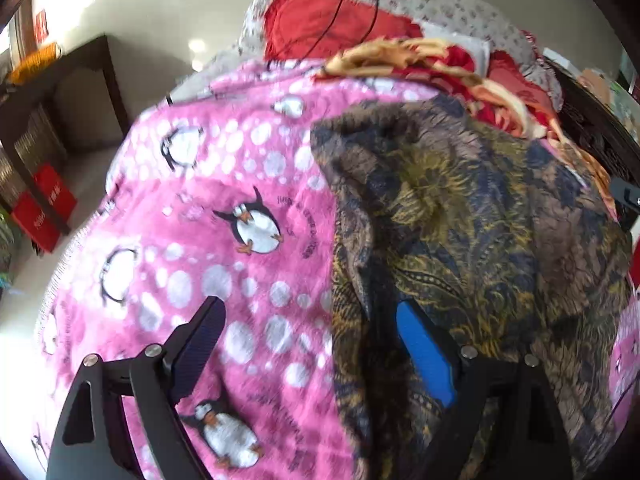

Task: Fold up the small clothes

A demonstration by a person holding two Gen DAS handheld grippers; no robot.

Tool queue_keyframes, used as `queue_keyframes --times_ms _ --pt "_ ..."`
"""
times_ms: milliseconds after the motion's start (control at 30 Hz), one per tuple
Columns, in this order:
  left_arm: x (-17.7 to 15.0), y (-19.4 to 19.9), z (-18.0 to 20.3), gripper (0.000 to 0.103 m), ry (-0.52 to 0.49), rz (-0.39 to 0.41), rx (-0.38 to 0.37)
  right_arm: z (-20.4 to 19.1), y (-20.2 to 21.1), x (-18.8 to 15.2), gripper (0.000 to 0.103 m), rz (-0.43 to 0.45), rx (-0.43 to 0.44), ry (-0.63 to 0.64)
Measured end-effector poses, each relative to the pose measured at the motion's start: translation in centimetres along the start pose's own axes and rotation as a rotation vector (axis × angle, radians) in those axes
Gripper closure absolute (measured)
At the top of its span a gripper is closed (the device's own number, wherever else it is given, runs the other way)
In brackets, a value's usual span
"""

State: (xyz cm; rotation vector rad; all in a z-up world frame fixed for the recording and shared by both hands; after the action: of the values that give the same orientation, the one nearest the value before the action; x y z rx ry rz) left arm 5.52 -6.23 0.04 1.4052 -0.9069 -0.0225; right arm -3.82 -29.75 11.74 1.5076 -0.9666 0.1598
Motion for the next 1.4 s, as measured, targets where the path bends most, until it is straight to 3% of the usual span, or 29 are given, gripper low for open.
queue_keyframes --times_ms 100,233,300,367,433,467,500,700,800,867,900,933,1000,1133,1267,1367,1400 --pt "-0.9 -1.7 -0.3 0.013 0.032 -0.052 0.001 -7.1 -3.3 -0.3 0.068 -0.094 0.202 0.111" --pt "-1.5 -1.8 -0.6 0.012 0.022 -0.029 0.005 -13.7 -7.7 0.4 0.068 -0.168 0.305 0.209" --pt "-1.8 -1.7 -0.7 0.012 0.01 -0.025 0.0 -16.6 -10.7 0.3 0.068 -0.245 0.346 0.234" --pt "-2.2 -1.6 -1.0 0.012 0.015 -0.02 -0.012 -18.6 -13.2 -0.7 0.068 -0.33 0.369 0.272" --pt "-2.3 -1.5 -1.4 0.012 0.023 -0.011 -0.036 -20.4 -16.0 -2.1 0.07 -0.409 0.333 0.345" --pt "-2.5 -1.2 -1.6 0.012 0.025 -0.002 -0.048 -20.7 -16.6 -2.3 0.078 -0.404 0.31 0.373" --pt "-2.6 -0.9 -1.9 0.012 0.027 0.014 -0.063 -21.1 -17.2 -2.2 0.103 -0.378 0.294 0.383" --pt "-2.3 1.4 -4.3 0.012 0.047 0.075 -0.029 -24.3 -18.6 -1.1 0.103 -0.38 0.436 0.24" --pt "-1.5 2.5 -4.5 0.012 0.043 0.096 -0.004 -25.1 -20.2 -2.1 0.102 -0.399 0.386 0.226" --pt "-0.8 2.7 -4.5 0.012 0.042 0.107 -0.006 -23.7 -18.4 -1.6 0.095 -0.4 0.441 0.152" --pt "-0.6 2.8 -4.4 0.012 0.043 0.114 -0.008 -22.5 -17.1 -1.2 0.08 -0.391 0.448 0.127" --pt "-0.3 2.6 -4.2 0.012 0.044 0.112 -0.013 -21.2 -15.8 -0.9 0.073 -0.372 0.441 0.116" --pt "0.2 2.1 -3.3 0.012 0.043 0.106 -0.031 -18.0 -13.0 -0.5 0.073 -0.321 0.405 0.115" --pt "1.5 0.3 -1.6 0.012 0.046 0.071 -0.066 -7.8 -7.5 -1.0 0.073 -0.202 0.212 0.094" --pt "1.6 -1.7 -0.8 0.012 0.04 0.031 -0.052 2.2 -4.1 -2.3 0.073 -0.122 -0.026 0.059" --pt "1.1 -3.4 -0.4 0.012 0.003 -0.011 -0.013 9.9 -3.8 -4.8 0.073 -0.191 -0.193 -0.007" --pt "1.3 -3.5 -0.2 0.012 -0.012 -0.009 -0.001 11.5 -3.6 -5.6 0.079 -0.22 -0.2 -0.032"
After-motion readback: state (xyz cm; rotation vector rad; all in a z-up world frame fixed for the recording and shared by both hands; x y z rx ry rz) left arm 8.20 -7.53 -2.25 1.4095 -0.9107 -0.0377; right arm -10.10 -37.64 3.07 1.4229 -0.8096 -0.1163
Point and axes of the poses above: each gripper's, at about its wrist camera, not at the fingertips, and y roughly against the way its jaws point, z to its right, x to its top, the point moved 5 cm from there along -y, roughly the way its jaws point, and after that the axes turned 15 degrees about -y, right-handed, at the moved point
